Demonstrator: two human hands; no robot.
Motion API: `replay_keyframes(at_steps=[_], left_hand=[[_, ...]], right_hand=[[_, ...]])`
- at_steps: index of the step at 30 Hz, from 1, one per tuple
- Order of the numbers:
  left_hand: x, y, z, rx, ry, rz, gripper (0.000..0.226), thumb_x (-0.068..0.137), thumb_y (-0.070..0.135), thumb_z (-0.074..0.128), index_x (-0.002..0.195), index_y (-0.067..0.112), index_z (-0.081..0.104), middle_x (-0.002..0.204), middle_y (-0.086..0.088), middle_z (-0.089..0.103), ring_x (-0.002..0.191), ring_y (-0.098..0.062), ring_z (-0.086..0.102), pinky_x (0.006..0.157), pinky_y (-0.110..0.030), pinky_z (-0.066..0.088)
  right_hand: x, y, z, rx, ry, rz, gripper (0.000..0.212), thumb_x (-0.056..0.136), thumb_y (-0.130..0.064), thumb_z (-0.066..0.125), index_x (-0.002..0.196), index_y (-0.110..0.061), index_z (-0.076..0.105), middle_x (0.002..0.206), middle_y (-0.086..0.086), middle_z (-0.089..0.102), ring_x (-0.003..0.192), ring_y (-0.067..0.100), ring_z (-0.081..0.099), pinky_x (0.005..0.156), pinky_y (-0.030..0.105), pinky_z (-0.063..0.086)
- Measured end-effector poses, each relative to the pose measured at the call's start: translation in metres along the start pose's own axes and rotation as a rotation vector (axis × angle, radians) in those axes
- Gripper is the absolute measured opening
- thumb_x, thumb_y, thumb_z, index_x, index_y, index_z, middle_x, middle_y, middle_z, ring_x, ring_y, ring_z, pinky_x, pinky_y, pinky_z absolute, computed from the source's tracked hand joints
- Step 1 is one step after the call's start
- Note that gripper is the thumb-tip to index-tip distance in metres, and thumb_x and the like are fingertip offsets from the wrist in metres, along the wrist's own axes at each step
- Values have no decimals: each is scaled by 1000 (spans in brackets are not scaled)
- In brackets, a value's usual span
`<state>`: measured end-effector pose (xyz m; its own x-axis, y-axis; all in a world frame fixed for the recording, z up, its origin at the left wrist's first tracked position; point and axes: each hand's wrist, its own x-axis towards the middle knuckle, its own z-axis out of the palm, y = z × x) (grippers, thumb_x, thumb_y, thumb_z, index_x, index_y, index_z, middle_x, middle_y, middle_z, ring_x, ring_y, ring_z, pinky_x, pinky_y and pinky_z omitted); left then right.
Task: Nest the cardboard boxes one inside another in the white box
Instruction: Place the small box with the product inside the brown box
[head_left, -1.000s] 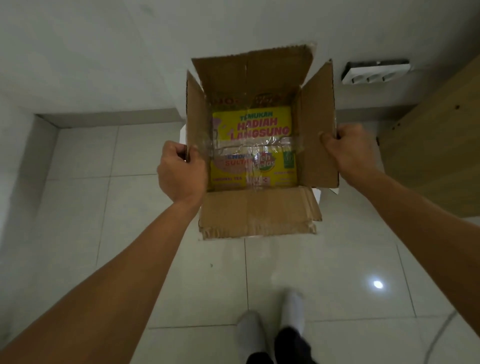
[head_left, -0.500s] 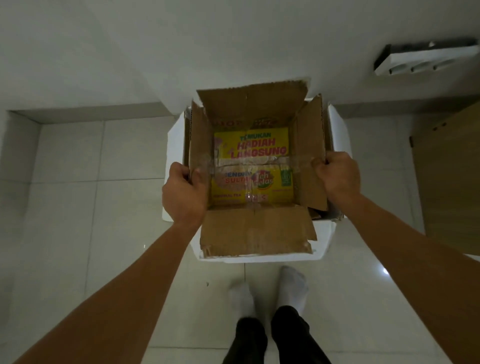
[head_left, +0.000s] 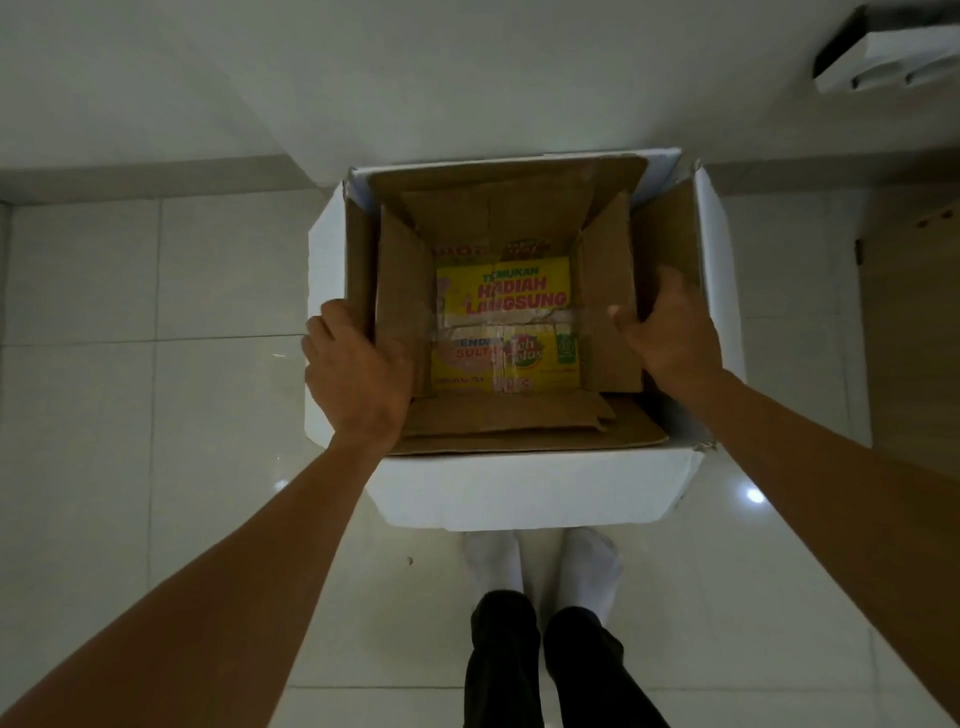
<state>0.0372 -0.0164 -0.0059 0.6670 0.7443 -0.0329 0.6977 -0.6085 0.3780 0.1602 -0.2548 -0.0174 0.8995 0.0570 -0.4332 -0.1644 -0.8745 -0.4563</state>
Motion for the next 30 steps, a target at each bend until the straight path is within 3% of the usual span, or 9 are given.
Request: replay_keyframes(at_steps=[2,4,6,8,11,15,20,23,30], left_hand=[[-3,1,5,117,-9,127,35,79,22,60,106,4,47,104,-18,52,93,-34,48,71,-38,33],[-6,1,11,163,-79,263,35,81,27,60,106,5,49,107,-18,53,97,-35,47,76,-40,33],[-9,0,21,214,-197,378,39,83,32,59,111,6,49,115,-18,53,106,-35,46,88,-45,33],[-11,-2,32,325,-344,434,54,81,42,57,122,9,45,131,-18,47,124,-35,38,105,-52,22],[-13,-9,46,591,-535,316,95,71,76,42,139,11,30,154,-23,11,142,-37,1,108,-54,-15],[-13,-15,52,777,-636,205,126,56,95,25,148,10,8,153,-23,-17,138,-37,-23,104,-56,-22],[-16,-2,53,740,-574,213,125,57,93,26,148,9,9,152,-27,-13,138,-41,-20,104,-58,-20],[-22,7,56,625,-468,307,111,67,85,28,146,9,16,154,-26,-5,140,-41,-13,102,-56,-23],[-45,-9,68,638,-646,55,119,63,89,16,148,6,0,153,-26,-11,138,-40,-21,103,-59,-21]], right_hand=[[-2,-2,4,-62,80,-96,64,86,-35,62,138,-12,34,135,19,45,119,39,49,90,47,45],[-2,-3,8,-140,81,-222,58,86,-28,63,135,-10,37,131,20,48,112,38,53,80,40,46],[-3,-4,13,-244,-39,-324,52,86,-22,62,132,-11,40,125,19,53,103,36,56,73,34,42],[-4,-4,21,-359,-214,-414,54,85,-20,61,134,-16,39,126,16,55,105,35,56,82,38,45],[1,1,30,-532,-409,-405,59,85,-21,60,138,-19,34,129,14,55,113,34,55,100,42,40],[17,13,24,-516,-502,-149,38,84,-19,61,118,-5,50,122,20,54,106,35,56,79,35,45],[37,-19,39,-549,-529,-164,32,91,-21,52,119,-6,53,117,16,59,96,30,57,72,31,43],[59,-63,48,-362,-494,-220,26,91,-16,50,111,-1,59,110,20,62,83,27,56,65,35,45],[117,-123,50,-196,-344,-220,39,83,-5,52,121,3,57,125,22,59,111,34,56,88,36,50]])
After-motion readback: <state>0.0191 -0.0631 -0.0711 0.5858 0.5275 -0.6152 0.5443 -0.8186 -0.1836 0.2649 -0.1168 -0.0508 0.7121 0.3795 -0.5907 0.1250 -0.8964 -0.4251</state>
